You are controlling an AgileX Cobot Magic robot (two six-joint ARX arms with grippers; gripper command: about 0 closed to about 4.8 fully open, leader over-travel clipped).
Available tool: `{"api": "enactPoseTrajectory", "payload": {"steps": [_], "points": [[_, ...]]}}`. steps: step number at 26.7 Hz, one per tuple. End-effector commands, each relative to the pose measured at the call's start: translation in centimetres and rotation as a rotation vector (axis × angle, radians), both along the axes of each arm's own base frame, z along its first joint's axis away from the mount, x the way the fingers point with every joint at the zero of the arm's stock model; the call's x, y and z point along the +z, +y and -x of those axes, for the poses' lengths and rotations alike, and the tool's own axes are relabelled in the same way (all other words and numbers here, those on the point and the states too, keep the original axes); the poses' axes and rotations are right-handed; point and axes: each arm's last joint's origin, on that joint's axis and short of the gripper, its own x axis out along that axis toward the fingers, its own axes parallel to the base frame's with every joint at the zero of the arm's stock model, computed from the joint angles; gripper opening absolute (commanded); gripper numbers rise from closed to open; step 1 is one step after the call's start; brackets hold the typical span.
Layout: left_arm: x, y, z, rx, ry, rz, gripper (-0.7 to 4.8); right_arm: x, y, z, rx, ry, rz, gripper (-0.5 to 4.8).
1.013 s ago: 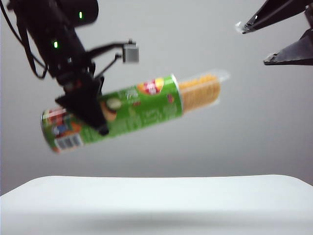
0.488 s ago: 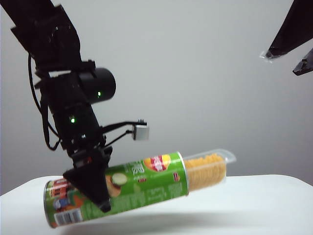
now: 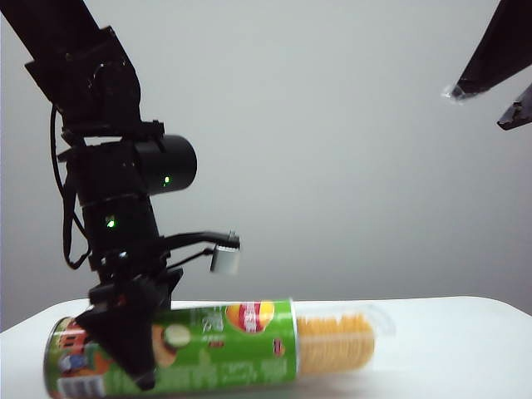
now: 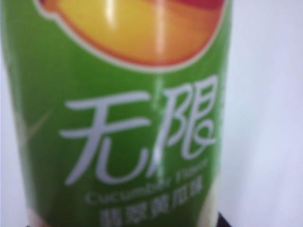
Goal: Pick up the green tub of chips from the desk, pull out the transparent container with the chips inside partially, and then place the chips back on the desk.
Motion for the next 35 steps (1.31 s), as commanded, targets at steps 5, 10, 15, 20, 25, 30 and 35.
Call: {"api": "enactPoseTrajectory", "payload": {"steps": [5,10,15,20,25,30,35], "points": [[-3.1,0.0,0.4,-0.033,0.108,-0.077,3.50,0.1,0.1,0.0,0.011,-0.004,-0.015,4.79],[-2.9,-0.4,0.2,0.027,0.093,-0.060,4.79,0.1,0.1,0.0,0.011,-0.002,-0.015,4.79],[-1.5,-0.7,0.2,0.071,0.050,-0.032,4.79,0.1,0.1,0.0,0.025,0.002,-0.026,4.79],[1.7,-0.9,0.7,0.065,-0.052,-0.039,4.79,0.1,0.1,-0.1,0.028,-0.003,-0.030,4.79],[4.3,-0.4,1.9,0.097,-0.037,-0.046,4.79,0.2,0.2,-0.1,0.045,-0.016,-0.048,4.79],[8.9,0.0,4.3,0.175,-0.073,-0.017,4.79,0.2,0.2,-0.1,0.045,-0.004,-0.045,4.79],[14.6,2.6,8.0,0.306,-0.157,-0.009,4.79,-0.5,0.0,0.6,0.042,0.098,-0.022,4.79]]}}
